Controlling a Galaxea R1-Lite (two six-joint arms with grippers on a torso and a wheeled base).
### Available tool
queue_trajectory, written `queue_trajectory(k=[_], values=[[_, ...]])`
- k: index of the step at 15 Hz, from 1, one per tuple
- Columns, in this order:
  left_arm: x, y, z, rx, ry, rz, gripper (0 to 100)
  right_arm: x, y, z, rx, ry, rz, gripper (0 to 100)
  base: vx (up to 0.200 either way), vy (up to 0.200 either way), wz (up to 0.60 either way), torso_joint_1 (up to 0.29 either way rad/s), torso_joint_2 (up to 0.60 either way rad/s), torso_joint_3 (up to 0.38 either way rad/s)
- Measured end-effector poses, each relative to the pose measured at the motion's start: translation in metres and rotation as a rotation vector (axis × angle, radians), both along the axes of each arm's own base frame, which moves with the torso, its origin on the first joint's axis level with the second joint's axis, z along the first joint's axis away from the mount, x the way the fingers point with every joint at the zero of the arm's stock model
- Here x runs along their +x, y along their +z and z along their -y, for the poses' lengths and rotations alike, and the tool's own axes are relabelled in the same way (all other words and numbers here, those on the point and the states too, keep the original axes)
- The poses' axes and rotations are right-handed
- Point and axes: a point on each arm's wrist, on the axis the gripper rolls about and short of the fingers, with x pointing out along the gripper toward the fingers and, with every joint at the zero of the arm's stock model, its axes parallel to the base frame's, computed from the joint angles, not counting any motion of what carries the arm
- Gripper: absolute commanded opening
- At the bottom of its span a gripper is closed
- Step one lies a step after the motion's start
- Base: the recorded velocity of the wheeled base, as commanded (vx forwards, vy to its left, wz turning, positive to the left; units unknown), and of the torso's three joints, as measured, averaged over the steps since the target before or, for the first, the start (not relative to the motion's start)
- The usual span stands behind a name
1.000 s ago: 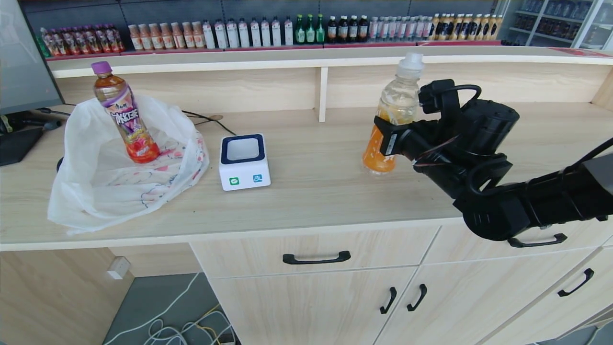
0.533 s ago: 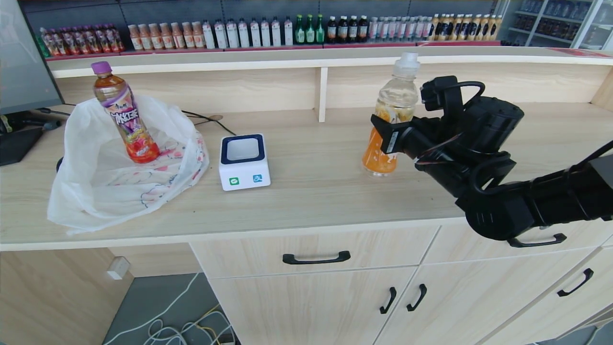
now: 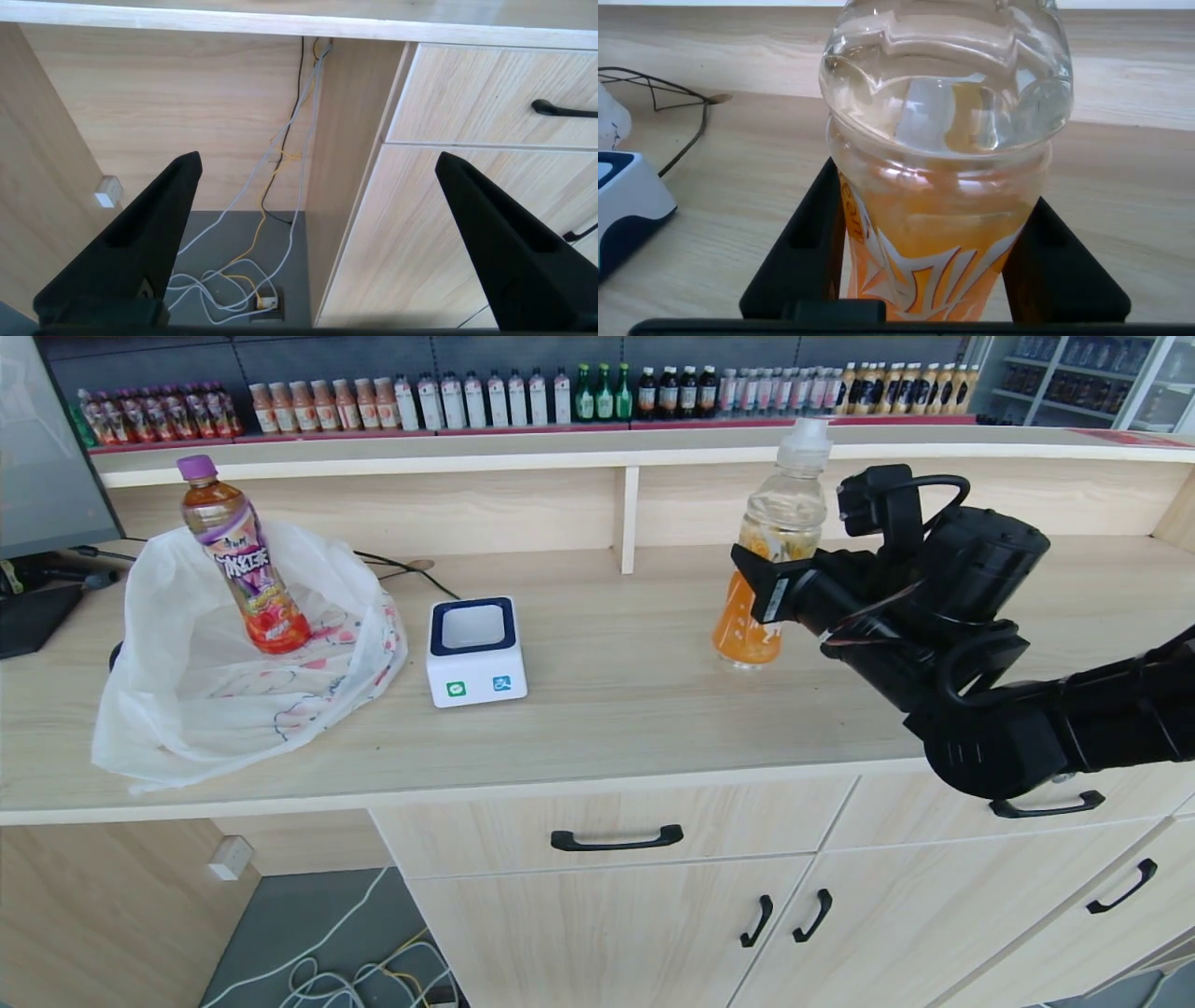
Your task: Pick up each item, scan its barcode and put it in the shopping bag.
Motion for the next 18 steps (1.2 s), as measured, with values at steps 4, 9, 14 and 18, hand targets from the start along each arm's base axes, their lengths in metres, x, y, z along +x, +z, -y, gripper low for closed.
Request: queue_trajectory(k=[4,9,14,18], values=[[0.0,0.0,0.0,0.0,0.001,0.0,100,-0.015,0.02,0.006,0.01,0.012,0.031,0,0.0,0.0,0.0,0.0,0.0,0.0],[0.0,0.0,0.0,0.0,0.0,0.0,100,-0.05,0.044,0.015,0.022,0.04,0.067,0,0.0,0.0,0.0,0.0,0.0,0.0],[0.0,0.0,0.0,0.0,0.0,0.0,100,-0.103,0.052,0.025,0.029,0.082,0.075,0,0.0,0.0,0.0,0.0,0.0,0.0],[0.0,0.0,0.0,0.0,0.0,0.0,100,-0.147,0.04,0.04,0.02,0.112,0.048,0,0.0,0.0,0.0,0.0,0.0,0.0]])
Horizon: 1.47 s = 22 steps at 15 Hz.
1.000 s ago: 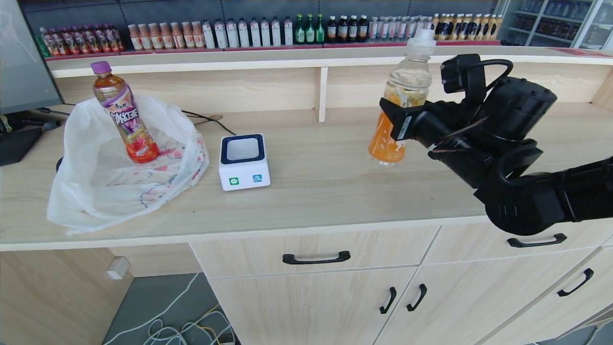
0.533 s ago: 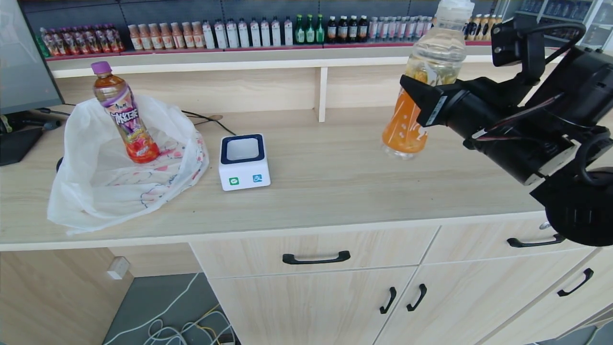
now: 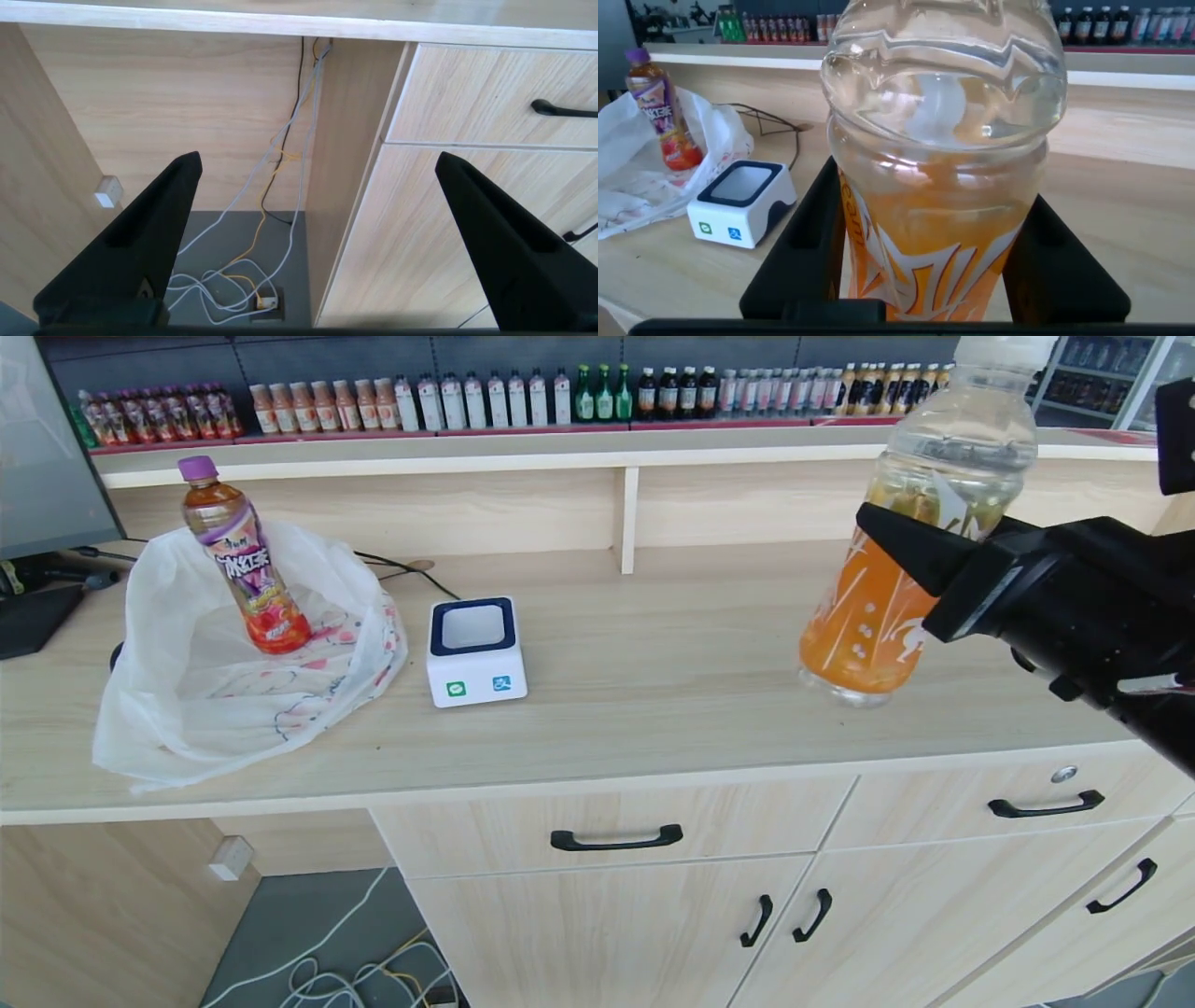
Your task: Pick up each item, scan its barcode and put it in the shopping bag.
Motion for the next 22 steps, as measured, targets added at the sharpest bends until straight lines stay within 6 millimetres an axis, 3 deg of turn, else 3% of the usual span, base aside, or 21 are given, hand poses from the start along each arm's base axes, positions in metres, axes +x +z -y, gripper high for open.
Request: queue_trajectory(k=[6,9,17,22], values=[[0.0,0.0,0.0,0.0,0.001,0.0,100,-0.069,-0.032,0.034,-0.019,0.022,-0.029,0,0.0,0.0,0.0,0.0,0.0,0.0],[0.0,0.0,0.0,0.0,0.001,0.0,100,-0.09,-0.043,0.046,-0.035,0.017,-0.017,0,0.0,0.0,0.0,0.0,0.0,0.0],[0.0,0.0,0.0,0.0,0.0,0.0,100,-0.097,-0.066,0.05,-0.253,-0.041,0.014,0,0.0,0.0,0.0,0.0,0.0,0.0],[0.0,0.0,0.0,0.0,0.0,0.0,100,-0.09,-0.065,0.028,-0.499,-0.006,0.137,0,0.0,0.0,0.0,0.0,0.0,0.0]])
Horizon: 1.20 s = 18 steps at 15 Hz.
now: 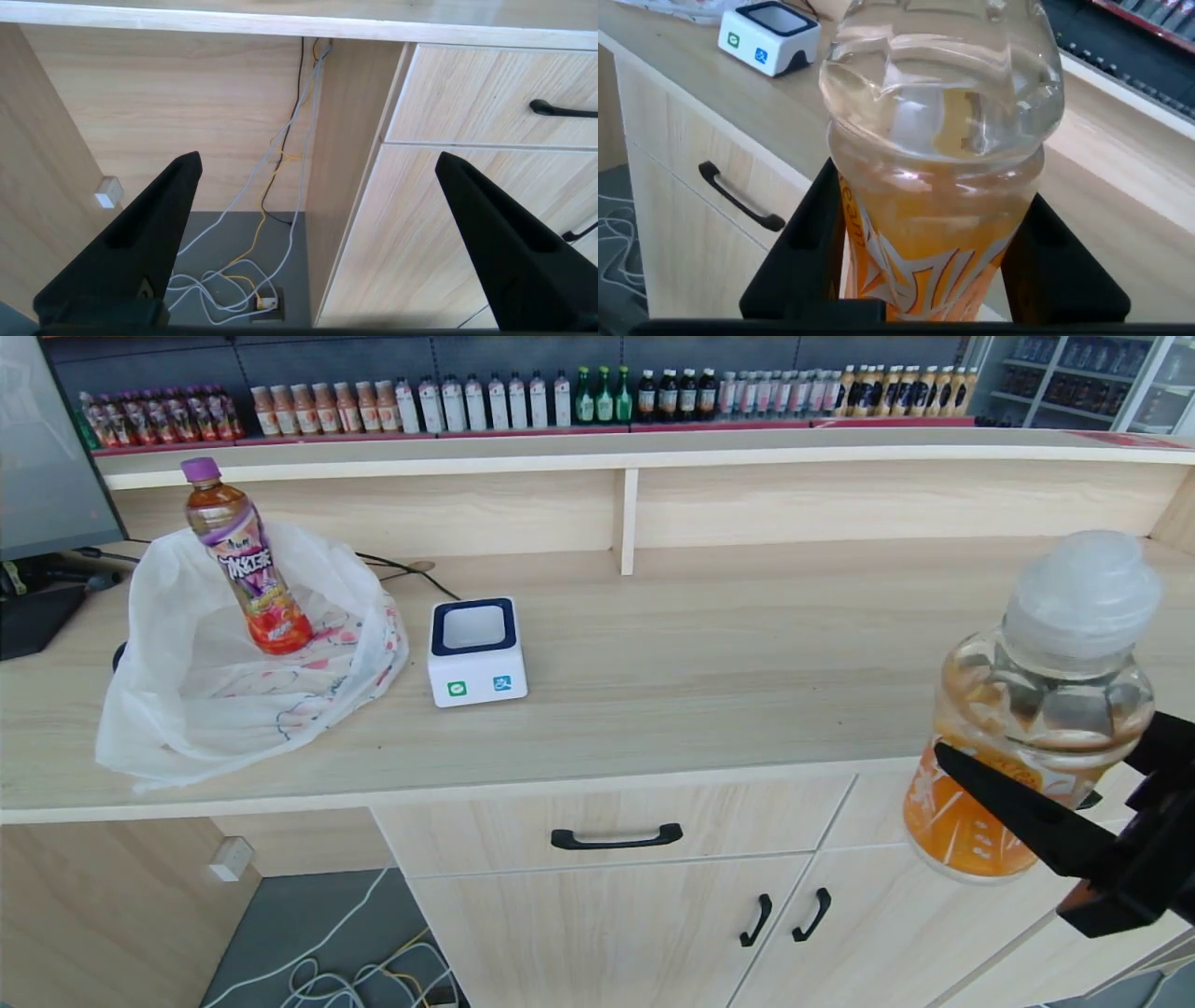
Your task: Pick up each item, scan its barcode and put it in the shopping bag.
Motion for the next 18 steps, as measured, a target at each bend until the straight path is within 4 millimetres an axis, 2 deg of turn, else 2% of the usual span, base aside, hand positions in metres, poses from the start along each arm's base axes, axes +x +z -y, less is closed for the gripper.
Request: queue_trajectory(k=[5,13,18], values=[[0.0,0.0,0.0,0.0,0.0,0.0,100,0.006,0.017,-0.027,-0.135,0.069,0.142,0,0.0,0.0,0.0,0.0,0.0,0.0],[0.0,0.0,0.0,0.0,0.001,0.0,100,-0.007,0.011,-0.066,-0.294,0.23,0.248,0,0.0,0.0,0.0,0.0,0.0,0.0],[0.0,0.0,0.0,0.0,0.001,0.0,100,-0.012,0.007,-0.075,-0.377,0.261,0.319,0,0.0,0.0,0.0,0.0,0.0,0.0]])
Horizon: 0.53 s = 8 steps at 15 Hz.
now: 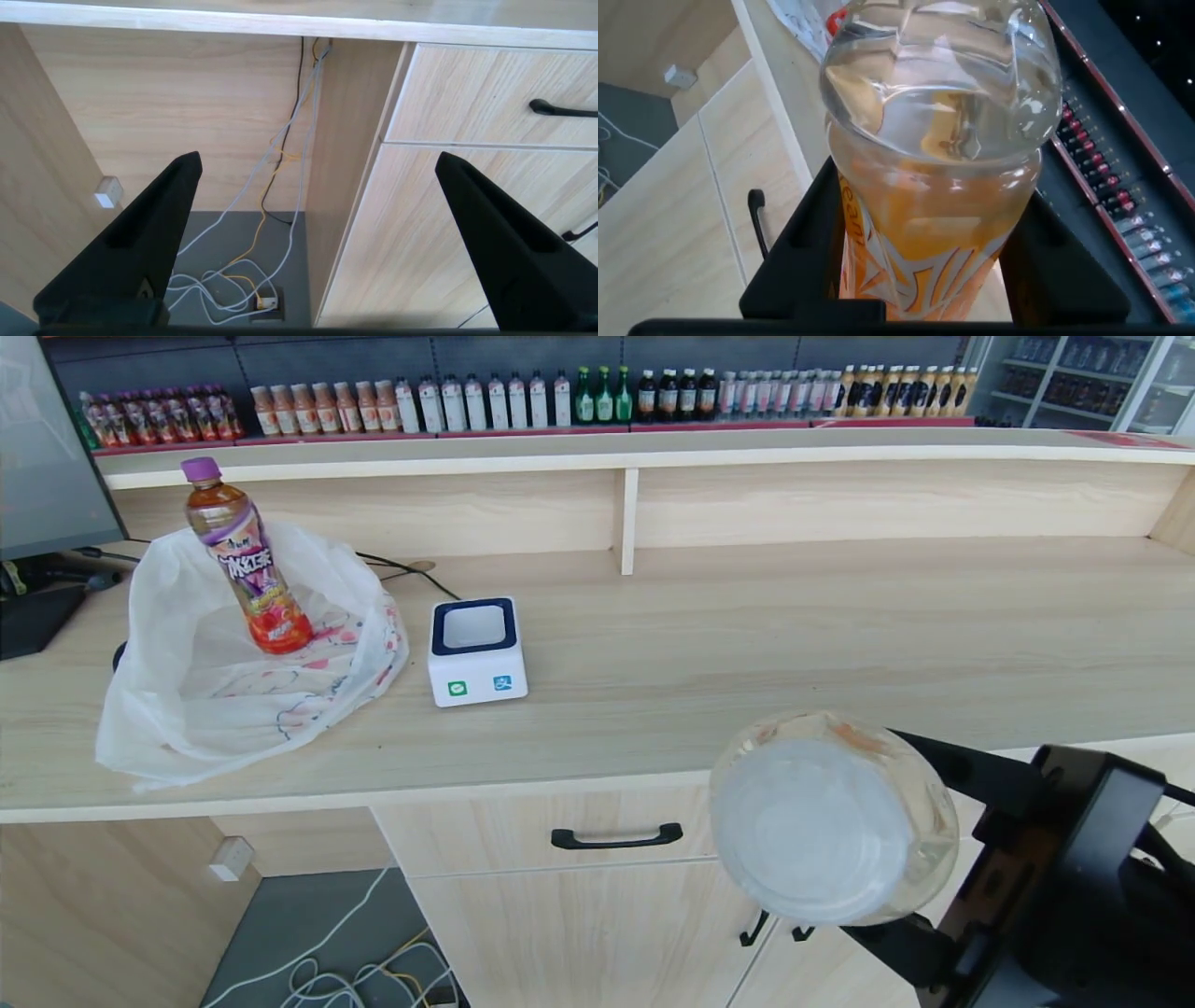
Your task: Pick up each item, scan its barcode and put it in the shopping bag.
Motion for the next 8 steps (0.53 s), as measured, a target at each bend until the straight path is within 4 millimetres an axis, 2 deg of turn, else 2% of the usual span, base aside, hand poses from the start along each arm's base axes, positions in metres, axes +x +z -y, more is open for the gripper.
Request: queue_trajectory(k=[2,8], values=[[0.0,0.0,0.0,0.0,0.0,0.0,100,-0.001,0.002,0.0,-0.006,-0.003,0.069,0,0.0,0.0,0.0,0.0,0.0,0.0],[0.0,0.0,0.0,0.0,0.0,0.0,100,-0.015,-0.006,-0.005,-0.064,0.06,0.111,0,0.0,0.0,0.0,0.0,0.0,0.0]])
